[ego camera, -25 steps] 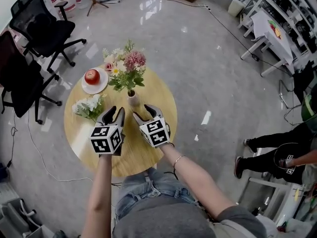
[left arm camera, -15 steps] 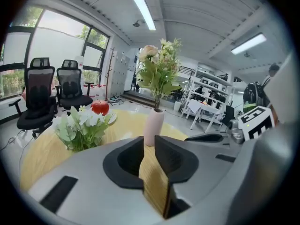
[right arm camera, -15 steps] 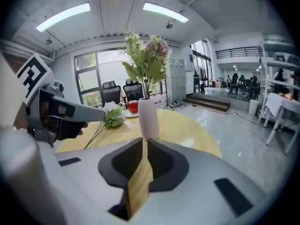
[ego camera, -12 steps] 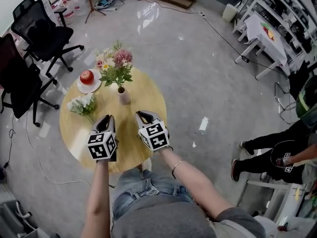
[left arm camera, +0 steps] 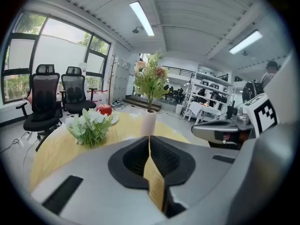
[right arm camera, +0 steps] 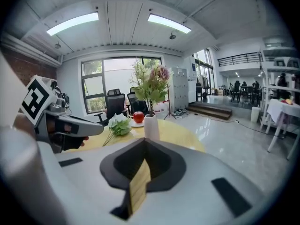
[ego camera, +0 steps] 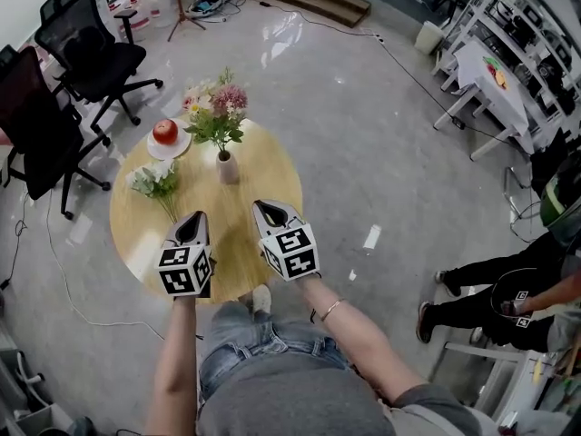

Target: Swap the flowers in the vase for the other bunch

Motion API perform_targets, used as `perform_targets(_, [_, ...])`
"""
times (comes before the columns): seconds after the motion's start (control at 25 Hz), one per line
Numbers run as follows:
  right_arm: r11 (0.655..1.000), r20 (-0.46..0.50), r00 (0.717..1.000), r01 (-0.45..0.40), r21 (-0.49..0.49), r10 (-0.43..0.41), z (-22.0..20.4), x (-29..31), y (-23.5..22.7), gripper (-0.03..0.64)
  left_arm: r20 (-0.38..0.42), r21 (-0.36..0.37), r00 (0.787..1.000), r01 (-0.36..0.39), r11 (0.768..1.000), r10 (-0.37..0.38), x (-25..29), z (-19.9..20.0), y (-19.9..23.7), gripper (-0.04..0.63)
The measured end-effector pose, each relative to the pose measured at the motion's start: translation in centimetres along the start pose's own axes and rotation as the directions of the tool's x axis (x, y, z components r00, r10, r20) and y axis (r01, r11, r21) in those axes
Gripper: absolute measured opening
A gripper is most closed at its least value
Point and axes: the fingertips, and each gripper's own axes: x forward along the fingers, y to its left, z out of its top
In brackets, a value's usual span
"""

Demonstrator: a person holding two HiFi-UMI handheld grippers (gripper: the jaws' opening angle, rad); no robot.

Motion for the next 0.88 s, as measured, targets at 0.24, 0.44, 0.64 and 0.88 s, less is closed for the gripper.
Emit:
perform_targets(0.24, [1.000,0.048,0.999,0.003,-0.015,-0.002,1.6,-1.9,0.1,0.009,0.037,-0.001,0.999,-0.008,1.000,0.008,-1.5,0.5,-0.4,0.025])
perform_targets(0.44, [0.999,0.073,0.997,0.000,-0.037,0.002,3.1,-2.9,0.1,0.009,0.068,0.007,0.998,-0.013,1.000,0.012,-2.4,1.9,-1.3,0.025])
perform_targets(0.64, [0.999,0.100,0.995,0.008,-0.038,-0.005,3.6,-3.6,0.0,0.009,0.082,0.014,0.996,-0.019,1.000,0.018,-2.9,1.9,-1.8,0.025])
perform_targets(0.88, [0.999,0.113,0.994,0.015,-0.042,-0.010,4.7,-4.5,-0.6,0.009,0.089,0.018,0.996,-0.030,0.999,0.028,-3.4,2.7,-2.3,0.025])
